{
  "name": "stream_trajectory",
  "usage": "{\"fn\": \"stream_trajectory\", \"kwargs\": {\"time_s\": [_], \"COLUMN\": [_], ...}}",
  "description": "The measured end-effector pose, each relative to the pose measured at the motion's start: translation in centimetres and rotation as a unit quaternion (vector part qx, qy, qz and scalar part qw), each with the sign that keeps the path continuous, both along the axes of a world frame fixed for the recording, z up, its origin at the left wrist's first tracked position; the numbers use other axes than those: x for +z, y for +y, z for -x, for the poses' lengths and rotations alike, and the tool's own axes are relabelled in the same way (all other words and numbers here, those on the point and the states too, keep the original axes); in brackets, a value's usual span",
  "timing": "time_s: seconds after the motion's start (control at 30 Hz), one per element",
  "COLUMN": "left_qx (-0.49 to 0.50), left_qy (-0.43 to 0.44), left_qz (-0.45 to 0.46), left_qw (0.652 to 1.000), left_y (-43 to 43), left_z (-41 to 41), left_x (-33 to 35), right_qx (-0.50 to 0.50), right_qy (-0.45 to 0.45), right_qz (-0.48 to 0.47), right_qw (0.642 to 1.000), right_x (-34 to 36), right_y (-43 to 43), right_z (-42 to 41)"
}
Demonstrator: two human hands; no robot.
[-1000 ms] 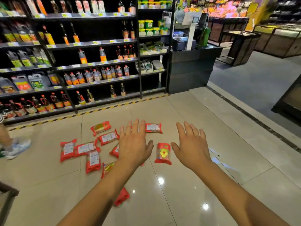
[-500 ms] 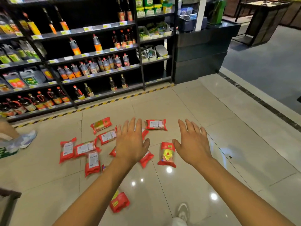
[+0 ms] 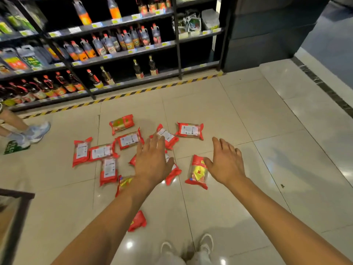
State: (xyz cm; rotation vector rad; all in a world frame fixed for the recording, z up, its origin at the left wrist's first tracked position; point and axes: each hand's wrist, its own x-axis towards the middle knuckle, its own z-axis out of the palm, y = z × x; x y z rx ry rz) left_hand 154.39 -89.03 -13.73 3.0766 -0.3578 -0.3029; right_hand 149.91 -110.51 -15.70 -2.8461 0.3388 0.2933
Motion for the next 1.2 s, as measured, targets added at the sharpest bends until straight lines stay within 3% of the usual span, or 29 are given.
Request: {"fn": "stream_trajectory", "kwargs": {"time_s": [0.37, 0.67, 0.87, 1.2], "left_qx": [0.049, 0.083, 0.095, 0.196], "left_qy": [0.102, 0.17, 0.213, 0.285], "left_qz": [0.01, 0.001, -0.023, -0.021], "left_qw": [0.994, 0.982, 0.972, 0.938], "left_y": [2.5, 4.3, 4.6, 2.7], "left_z": [-9.6, -19.4, -23.6, -26.6], "left_x": [-10.6, -23.2, -36.3, -67.3], "right_qx": [-0.06, -0.145, -0.181, -0.292], "right_qy": [0.092, 0.19, 0.22, 0.25], "right_qz": [-0.046, -0.061, -0.08, -0.142], "right_qw": [0.993, 0.969, 0.955, 0.912], "right_x": [-9.0, -21.3, -33.8, -64.8], "right_y": [0.4, 2.5, 3.0, -1.8], "right_z": [-10.1, -17.9, -21.5, -23.0]}}
